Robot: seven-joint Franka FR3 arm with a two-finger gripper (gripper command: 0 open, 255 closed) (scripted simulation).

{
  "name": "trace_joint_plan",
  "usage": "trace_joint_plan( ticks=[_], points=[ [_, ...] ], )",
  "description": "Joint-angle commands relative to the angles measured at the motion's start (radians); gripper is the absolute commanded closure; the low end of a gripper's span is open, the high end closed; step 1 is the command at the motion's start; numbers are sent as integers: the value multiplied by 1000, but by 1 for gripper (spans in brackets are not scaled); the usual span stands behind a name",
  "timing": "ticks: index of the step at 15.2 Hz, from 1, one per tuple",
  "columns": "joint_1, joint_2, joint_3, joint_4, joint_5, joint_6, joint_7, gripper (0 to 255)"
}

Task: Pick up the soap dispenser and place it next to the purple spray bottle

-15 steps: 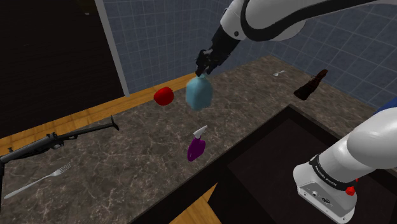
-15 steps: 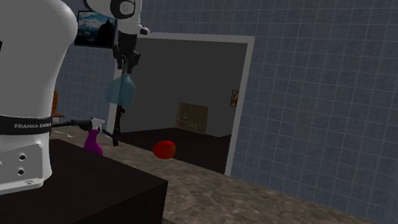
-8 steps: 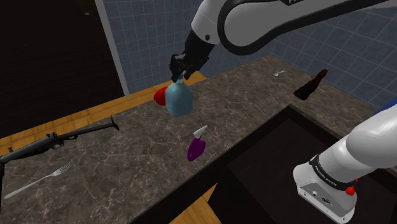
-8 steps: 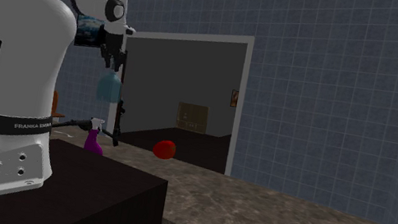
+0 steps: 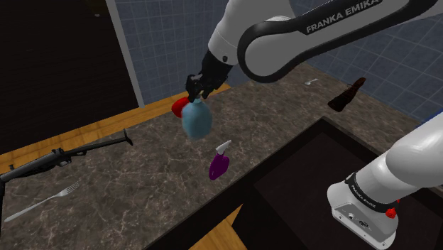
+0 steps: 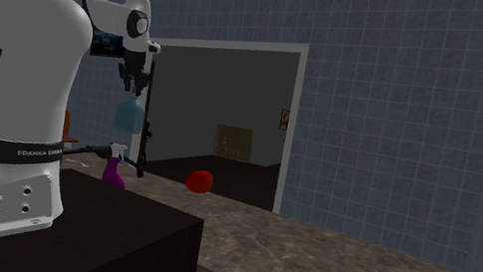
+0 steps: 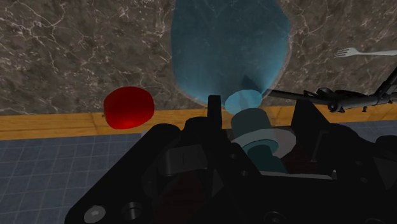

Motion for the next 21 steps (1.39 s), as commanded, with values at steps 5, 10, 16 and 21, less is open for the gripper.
trace_joint_plan(
  ticks=[5, 10, 16, 21],
  points=[
    [-2, 64, 7, -35, -71, 87, 46, 255],
    [4, 125, -2, -58, -155, 156, 103, 255],
    [37, 202, -46, -76, -284, 234, 193, 255],
    [91, 265, -116, -83, -397, 293, 275, 255]
  ],
)
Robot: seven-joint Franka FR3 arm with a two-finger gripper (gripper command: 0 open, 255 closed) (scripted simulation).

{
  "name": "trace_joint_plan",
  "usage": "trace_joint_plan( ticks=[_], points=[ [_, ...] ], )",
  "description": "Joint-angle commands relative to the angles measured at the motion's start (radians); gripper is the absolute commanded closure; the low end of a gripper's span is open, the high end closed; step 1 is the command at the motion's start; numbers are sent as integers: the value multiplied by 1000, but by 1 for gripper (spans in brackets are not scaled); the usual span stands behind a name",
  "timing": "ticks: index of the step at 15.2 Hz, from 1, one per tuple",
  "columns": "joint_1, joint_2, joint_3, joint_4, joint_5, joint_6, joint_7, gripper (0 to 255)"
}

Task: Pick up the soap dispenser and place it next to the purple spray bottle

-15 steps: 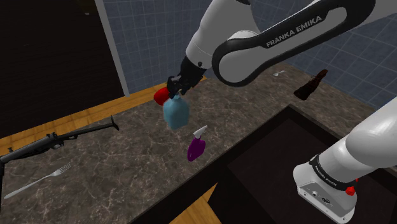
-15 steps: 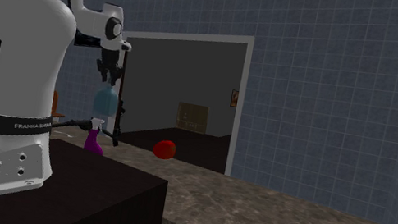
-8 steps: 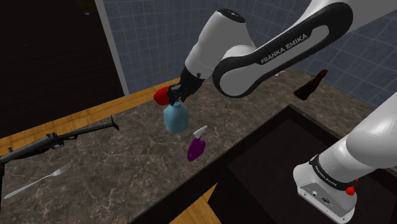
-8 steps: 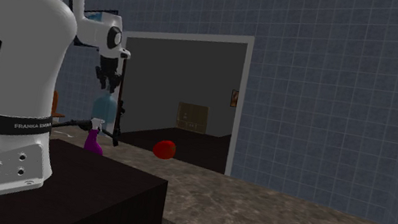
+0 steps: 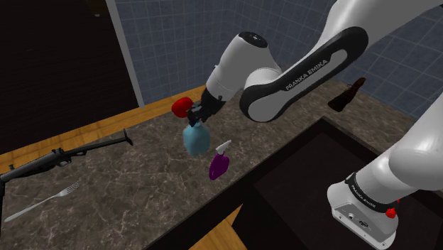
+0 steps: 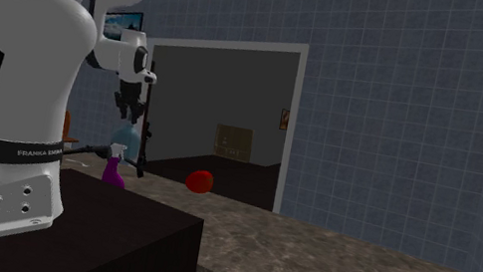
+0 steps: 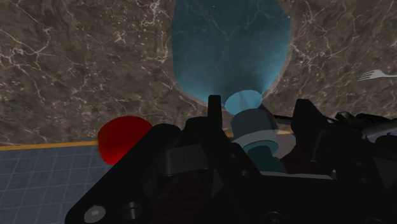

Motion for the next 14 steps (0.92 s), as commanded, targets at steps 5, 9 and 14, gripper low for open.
trace_joint_plan(
  ticks=[5, 9, 14],
  points=[
    [84, 71, -104, 1, -124, 67, 92, 255],
    [152, 118, -186, 7, -194, 112, 148, 255],
    [241, 177, -291, 19, -264, 168, 207, 255]
  ],
)
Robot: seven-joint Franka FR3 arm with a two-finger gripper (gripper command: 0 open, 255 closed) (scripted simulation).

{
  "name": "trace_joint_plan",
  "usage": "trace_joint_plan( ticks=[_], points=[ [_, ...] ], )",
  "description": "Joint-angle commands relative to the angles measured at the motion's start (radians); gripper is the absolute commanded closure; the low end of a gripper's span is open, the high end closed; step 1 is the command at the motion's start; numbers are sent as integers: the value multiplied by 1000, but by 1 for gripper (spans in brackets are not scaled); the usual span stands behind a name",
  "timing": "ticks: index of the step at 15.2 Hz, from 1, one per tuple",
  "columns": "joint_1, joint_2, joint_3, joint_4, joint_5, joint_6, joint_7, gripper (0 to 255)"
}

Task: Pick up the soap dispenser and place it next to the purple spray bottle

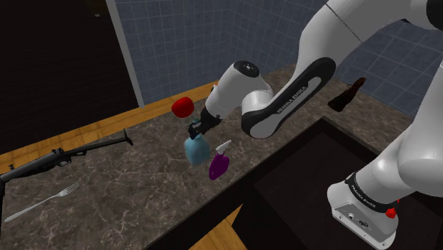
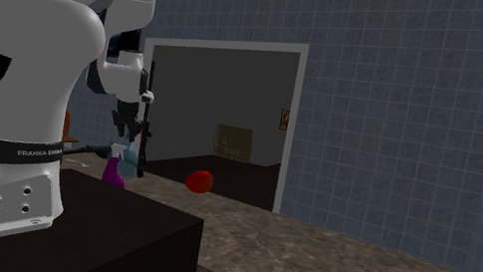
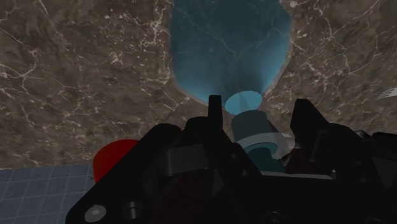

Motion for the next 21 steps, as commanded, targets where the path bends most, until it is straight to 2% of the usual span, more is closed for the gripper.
trace_joint_plan(
  ticks=[1, 7, 14, 21],
  points=[
    [39, 25, -45, 6, -26, 25, 23, 255],
    [145, 98, -165, 28, -74, 93, 72, 255],
    [252, 191, -281, 61, -91, 173, 103, 255],
    [261, 201, -290, 64, -90, 180, 104, 255]
  ],
)
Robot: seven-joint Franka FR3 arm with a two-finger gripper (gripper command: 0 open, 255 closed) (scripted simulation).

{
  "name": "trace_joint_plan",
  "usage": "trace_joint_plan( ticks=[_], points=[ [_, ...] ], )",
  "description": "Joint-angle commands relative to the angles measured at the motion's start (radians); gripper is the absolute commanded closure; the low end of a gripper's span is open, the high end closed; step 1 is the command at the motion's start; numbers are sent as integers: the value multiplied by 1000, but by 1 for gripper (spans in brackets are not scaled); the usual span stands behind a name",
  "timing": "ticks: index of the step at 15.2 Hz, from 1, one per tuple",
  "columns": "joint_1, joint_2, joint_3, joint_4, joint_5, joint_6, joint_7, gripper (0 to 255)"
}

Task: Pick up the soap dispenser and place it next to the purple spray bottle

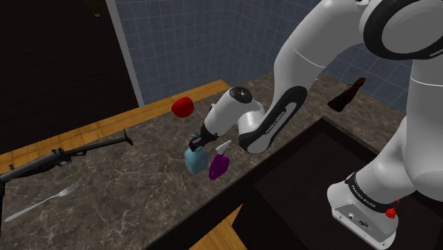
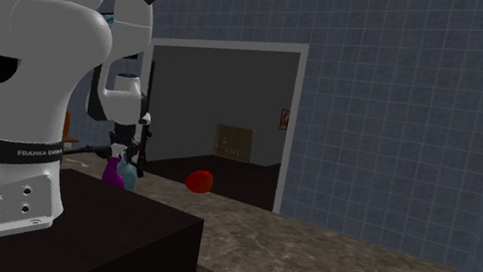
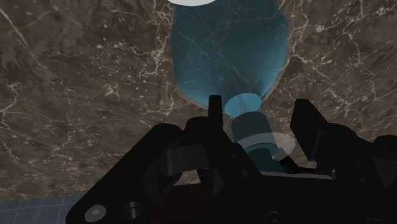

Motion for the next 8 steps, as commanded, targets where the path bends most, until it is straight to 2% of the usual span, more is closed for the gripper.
trace_joint_plan(
  ticks=[1, 2, 7, 8],
  points=[
    [0, 0, 0, 0, 0, 0, 0, 255],
    [0, 0, 0, 0, 0, 0, 0, 0],
    [0, 0, 0, 0, 0, 0, 0, 0],
    [-26, -40, 24, -29, -3, -14, -3, 0]
  ],
)
